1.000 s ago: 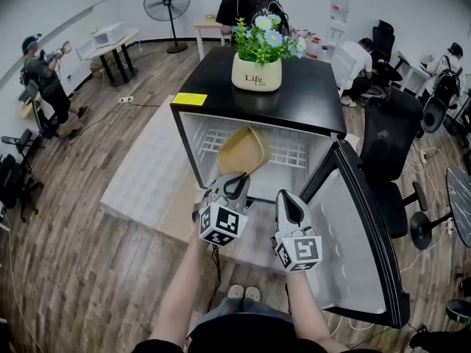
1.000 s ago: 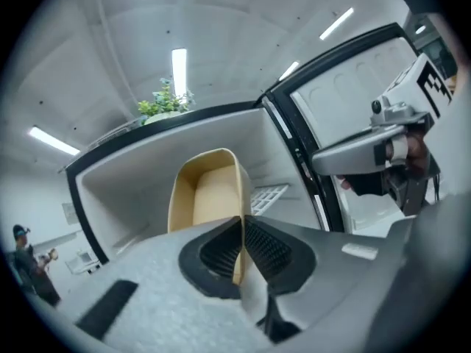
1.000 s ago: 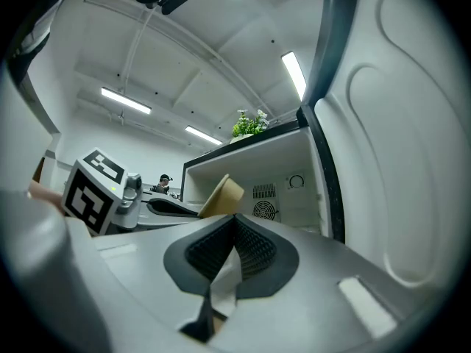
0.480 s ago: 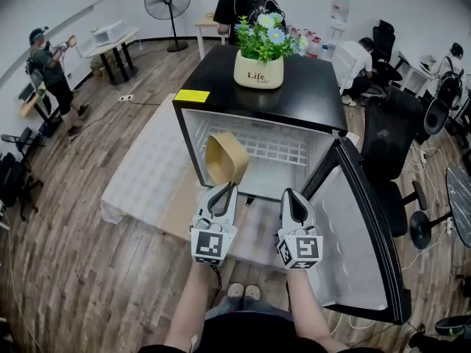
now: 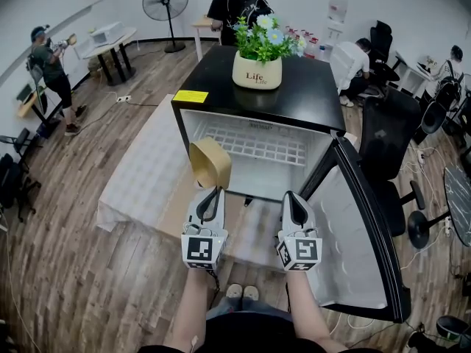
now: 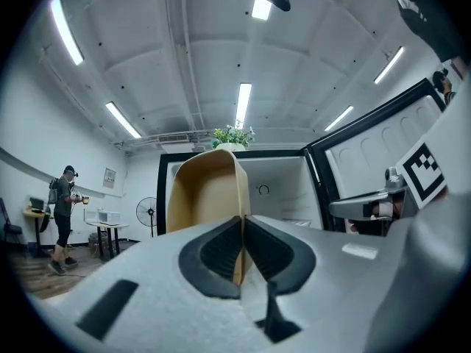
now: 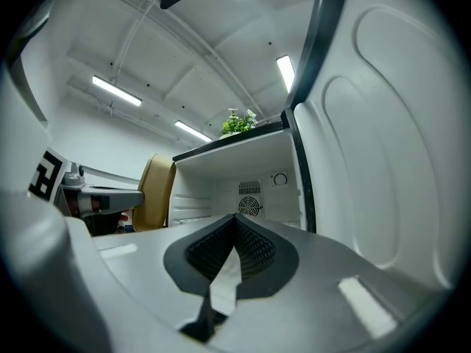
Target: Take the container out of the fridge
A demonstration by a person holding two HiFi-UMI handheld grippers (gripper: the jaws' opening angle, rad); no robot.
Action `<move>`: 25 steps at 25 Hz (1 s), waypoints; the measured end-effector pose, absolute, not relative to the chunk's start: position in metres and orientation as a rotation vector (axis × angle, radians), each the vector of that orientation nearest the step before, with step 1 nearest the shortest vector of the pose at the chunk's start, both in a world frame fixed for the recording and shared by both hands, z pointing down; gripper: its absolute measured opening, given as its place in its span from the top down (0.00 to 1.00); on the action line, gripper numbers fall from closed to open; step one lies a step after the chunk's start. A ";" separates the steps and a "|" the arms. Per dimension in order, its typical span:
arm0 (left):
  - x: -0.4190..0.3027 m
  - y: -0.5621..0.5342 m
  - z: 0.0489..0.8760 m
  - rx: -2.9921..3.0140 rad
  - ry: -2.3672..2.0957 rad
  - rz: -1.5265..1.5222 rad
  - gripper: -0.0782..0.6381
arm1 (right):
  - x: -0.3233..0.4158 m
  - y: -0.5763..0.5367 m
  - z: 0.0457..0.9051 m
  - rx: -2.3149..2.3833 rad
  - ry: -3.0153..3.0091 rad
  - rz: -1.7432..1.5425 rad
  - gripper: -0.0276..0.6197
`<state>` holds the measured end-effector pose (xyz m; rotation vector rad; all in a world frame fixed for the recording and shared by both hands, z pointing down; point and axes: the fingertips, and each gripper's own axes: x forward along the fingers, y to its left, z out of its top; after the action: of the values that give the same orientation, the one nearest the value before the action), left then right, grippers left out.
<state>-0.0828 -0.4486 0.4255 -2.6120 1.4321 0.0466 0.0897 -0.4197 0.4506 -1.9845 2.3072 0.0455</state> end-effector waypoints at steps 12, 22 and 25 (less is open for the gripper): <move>-0.090 -0.448 0.435 -2.614 1.465 0.034 0.86 | 0.090 -0.421 0.454 -1.993 2.313 0.036 0.95; -0.087 -0.446 0.435 -2.618 1.455 0.011 0.86 | 0.090 -0.421 0.451 -1.990 2.319 0.035 0.95; -0.086 -0.446 0.435 -2.619 1.451 0.006 0.86 | 0.091 -0.422 0.451 -1.990 2.321 0.035 0.95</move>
<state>-0.0857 -0.4462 0.4352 -2.6193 1.4510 0.0057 0.0906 -0.4216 0.4506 -1.9899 2.3210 0.0348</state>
